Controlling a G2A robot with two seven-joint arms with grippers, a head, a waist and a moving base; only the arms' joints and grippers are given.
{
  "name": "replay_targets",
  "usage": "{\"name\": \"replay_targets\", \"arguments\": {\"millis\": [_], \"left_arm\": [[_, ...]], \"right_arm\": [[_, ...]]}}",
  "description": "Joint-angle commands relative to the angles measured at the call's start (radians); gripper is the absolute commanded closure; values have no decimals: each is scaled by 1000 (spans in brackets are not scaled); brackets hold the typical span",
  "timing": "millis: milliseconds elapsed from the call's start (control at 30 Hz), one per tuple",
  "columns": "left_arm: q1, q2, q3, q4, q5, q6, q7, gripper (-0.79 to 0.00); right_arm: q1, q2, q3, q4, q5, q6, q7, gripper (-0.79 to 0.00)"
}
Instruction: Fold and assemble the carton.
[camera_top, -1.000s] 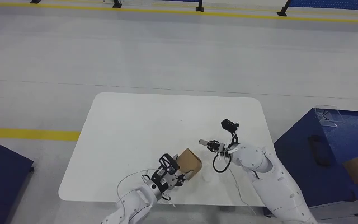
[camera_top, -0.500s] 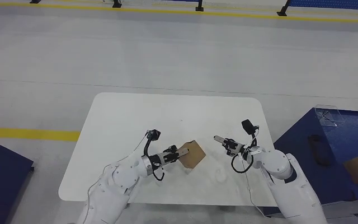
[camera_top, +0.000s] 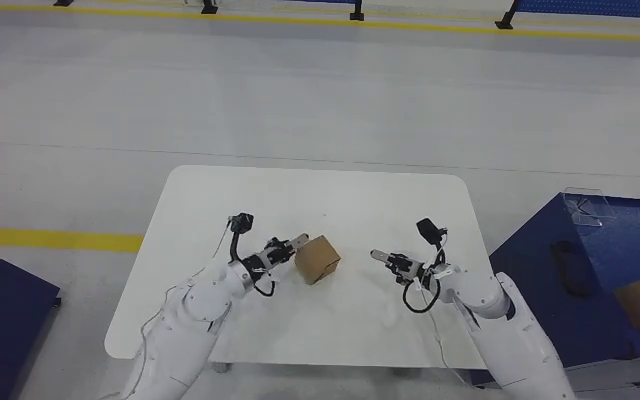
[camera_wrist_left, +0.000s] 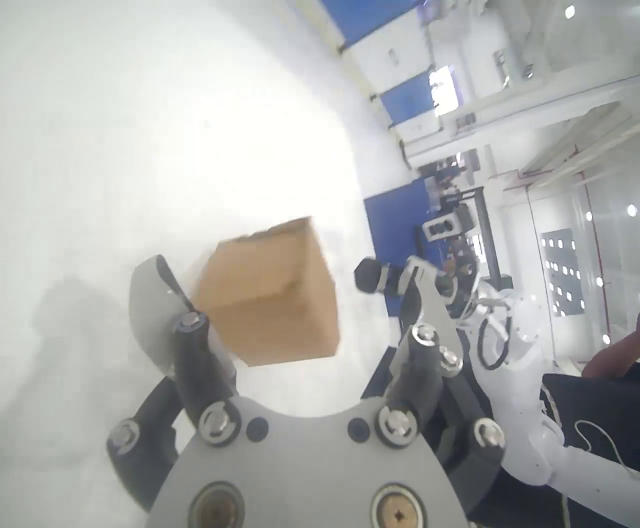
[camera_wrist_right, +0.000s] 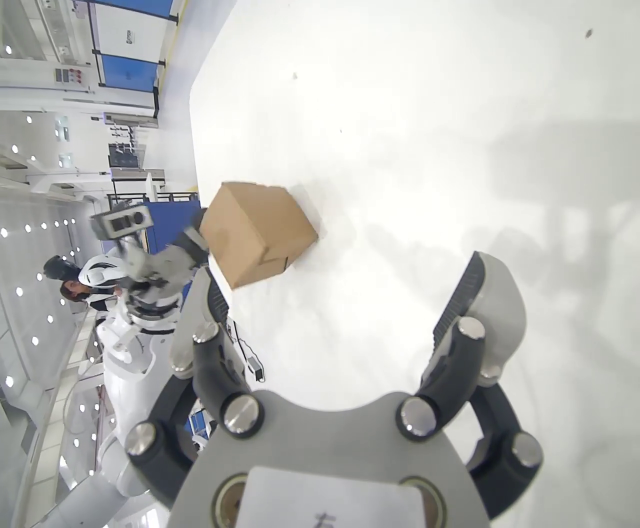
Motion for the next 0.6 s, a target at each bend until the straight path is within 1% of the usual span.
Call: {"name": "replay_targets", "arguments": {"millis": [0, 33, 67, 100, 167, 267, 333, 433, 500, 567], "left_arm": [[98, 11, -29, -167, 122, -4, 118, -785], [131, 15, -32, -226, 189, -7, 155, -785], [158, 18, -26, -278, 243, -23, 179, -723], [177, 20, -21, -317, 302, -35, 203, -533], [190, 23, 8, -362, 473, -31, 230, 0], [156, 16, 92, -362, 711, 53, 226, 0], [117, 6, 147, -322, 811, 112, 216, 0], [45, -14, 201, -240, 820, 189, 171, 0], [-3, -27, 226, -186, 796, 213, 126, 0], [-36, -38, 246, -141, 789, 242, 99, 0]], "right_arm": [[2, 0, -4, 1, -2, 0, 2, -785], [2, 0, -4, 1, -2, 0, 2, -785], [2, 0, -4, 1, -2, 0, 2, -785], [2, 0, -4, 1, -2, 0, 2, -785], [2, 0, -4, 1, -2, 0, 2, -785], [2, 0, -4, 1, -2, 0, 2, -785], [2, 0, -4, 1, -2, 0, 2, -785], [2, 0, -4, 1, -2, 0, 2, -785], [2, 0, -4, 1, -2, 0, 2, -785], [2, 0, -4, 1, -2, 0, 2, -785]]}}
